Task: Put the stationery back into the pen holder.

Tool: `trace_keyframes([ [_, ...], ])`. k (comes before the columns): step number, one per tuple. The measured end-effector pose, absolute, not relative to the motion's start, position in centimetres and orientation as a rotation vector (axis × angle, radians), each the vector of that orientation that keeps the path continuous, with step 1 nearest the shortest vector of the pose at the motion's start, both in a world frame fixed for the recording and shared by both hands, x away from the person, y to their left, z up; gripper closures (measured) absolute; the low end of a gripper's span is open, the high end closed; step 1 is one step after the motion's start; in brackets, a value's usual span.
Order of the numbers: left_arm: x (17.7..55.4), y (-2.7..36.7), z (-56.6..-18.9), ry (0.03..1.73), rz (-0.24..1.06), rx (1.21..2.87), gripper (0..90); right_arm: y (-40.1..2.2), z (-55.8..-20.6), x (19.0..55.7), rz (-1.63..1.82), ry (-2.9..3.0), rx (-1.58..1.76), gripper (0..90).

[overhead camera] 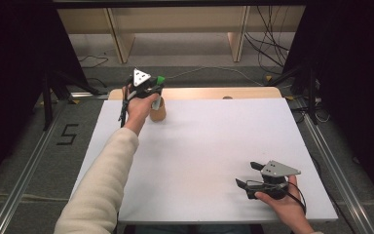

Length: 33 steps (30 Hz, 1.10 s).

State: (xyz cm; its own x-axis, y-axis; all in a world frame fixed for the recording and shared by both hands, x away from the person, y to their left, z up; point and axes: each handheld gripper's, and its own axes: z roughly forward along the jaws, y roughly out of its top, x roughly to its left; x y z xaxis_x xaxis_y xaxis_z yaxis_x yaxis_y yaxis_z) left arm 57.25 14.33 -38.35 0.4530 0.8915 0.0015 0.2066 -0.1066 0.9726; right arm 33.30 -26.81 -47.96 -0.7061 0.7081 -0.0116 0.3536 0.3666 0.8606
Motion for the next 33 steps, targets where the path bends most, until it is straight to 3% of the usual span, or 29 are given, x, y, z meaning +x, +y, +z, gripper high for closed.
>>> trace_keyframes([
  [33, 58.8, 14.5, -39.0, 0.985, 0.816, 1.613, 66.9, -26.8, -48.0, 33.3, 1.29, 2.249, 0.926, 17.4],
])
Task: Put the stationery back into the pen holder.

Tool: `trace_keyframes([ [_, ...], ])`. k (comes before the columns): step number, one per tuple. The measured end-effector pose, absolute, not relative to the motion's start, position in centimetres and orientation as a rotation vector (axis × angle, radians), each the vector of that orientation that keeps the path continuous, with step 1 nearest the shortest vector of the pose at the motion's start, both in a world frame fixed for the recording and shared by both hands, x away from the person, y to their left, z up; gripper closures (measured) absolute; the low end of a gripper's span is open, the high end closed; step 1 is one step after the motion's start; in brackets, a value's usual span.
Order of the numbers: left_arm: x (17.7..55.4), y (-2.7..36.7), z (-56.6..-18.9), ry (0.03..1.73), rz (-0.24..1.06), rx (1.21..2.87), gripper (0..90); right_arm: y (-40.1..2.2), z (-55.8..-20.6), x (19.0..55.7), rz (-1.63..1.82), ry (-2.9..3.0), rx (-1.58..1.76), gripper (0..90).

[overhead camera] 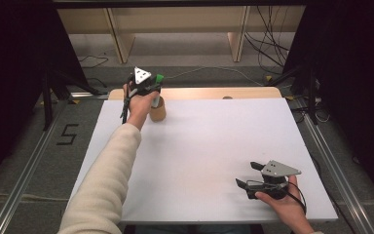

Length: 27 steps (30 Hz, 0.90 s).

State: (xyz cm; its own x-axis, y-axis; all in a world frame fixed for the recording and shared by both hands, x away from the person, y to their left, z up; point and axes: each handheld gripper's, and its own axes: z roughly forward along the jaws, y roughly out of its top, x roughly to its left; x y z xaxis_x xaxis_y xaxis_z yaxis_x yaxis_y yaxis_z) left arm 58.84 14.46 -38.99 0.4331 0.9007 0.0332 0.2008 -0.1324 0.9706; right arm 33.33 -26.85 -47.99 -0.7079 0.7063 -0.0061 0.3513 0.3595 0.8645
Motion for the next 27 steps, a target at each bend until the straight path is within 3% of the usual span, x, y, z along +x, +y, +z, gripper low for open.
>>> trace_keyframes([
  [27, 59.31, 14.52, -40.01, 0.98, 0.797, 1.636, 66.9, -26.87, -47.99, 33.31, 1.286, 2.256, 0.925, 17.4],
])
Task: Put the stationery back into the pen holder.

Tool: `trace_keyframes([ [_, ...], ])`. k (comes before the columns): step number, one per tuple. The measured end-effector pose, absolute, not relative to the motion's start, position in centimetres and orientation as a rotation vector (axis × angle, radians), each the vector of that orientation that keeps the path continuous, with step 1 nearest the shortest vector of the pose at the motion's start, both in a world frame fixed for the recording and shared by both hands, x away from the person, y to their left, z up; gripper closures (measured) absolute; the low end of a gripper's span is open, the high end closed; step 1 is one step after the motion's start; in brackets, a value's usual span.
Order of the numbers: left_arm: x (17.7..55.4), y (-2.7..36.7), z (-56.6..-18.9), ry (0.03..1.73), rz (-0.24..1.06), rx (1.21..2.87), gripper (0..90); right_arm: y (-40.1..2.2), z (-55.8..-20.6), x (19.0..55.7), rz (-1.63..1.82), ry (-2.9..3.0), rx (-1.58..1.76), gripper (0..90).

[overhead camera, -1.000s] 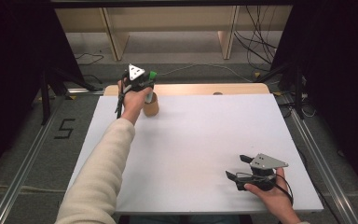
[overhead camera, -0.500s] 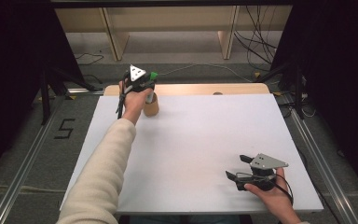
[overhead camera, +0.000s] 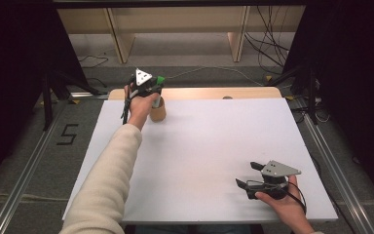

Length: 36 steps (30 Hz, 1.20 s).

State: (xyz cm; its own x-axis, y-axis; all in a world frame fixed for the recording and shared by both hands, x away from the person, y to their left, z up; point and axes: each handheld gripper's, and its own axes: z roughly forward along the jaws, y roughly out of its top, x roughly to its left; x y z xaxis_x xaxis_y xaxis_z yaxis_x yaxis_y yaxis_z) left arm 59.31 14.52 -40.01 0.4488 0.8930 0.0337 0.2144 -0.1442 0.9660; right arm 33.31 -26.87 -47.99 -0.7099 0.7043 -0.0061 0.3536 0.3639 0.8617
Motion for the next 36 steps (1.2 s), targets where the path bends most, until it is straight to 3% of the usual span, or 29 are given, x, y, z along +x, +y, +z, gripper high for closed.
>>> trace_keyframes([
  [36, 59.7, 14.9, -41.9, 0.985, 0.804, 1.643, 66.9, -26.8, -48.0, 33.3, 1.287, 2.258, 0.923, 17.4],
])
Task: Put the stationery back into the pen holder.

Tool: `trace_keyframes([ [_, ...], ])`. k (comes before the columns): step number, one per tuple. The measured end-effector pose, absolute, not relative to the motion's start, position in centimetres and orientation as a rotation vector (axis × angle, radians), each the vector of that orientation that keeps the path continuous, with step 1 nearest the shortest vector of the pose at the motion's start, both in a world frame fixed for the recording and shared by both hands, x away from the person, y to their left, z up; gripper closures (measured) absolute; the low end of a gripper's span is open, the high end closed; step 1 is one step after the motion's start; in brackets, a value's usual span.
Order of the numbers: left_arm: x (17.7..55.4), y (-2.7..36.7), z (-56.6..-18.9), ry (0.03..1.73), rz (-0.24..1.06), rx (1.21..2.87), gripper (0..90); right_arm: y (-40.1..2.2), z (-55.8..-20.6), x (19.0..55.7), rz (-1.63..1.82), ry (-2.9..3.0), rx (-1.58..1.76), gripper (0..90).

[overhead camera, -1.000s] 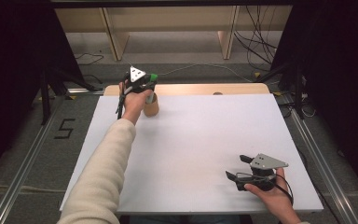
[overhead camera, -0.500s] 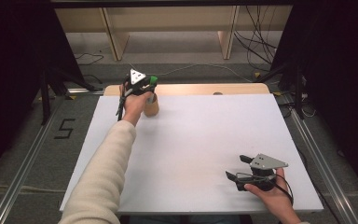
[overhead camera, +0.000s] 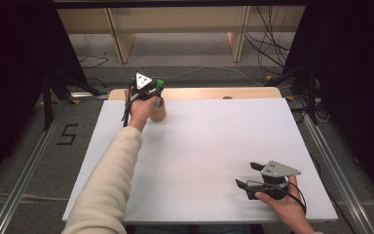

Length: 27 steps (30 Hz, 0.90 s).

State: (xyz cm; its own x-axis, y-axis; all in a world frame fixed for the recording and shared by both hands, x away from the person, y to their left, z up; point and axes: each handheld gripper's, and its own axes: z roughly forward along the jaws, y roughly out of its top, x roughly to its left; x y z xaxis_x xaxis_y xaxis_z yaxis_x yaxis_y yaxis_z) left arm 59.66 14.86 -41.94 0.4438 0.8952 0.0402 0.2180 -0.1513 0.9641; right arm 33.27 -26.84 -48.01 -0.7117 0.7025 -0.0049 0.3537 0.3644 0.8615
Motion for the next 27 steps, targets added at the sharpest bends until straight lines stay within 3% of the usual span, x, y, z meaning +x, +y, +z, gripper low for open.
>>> trace_keyframes([
  [27, 59.1, 14.8, -43.8, 1.037, 0.841, 1.777, 65.4, -26.8, -48.0, 33.3, 1.285, 2.262, 0.918, 17.4],
])
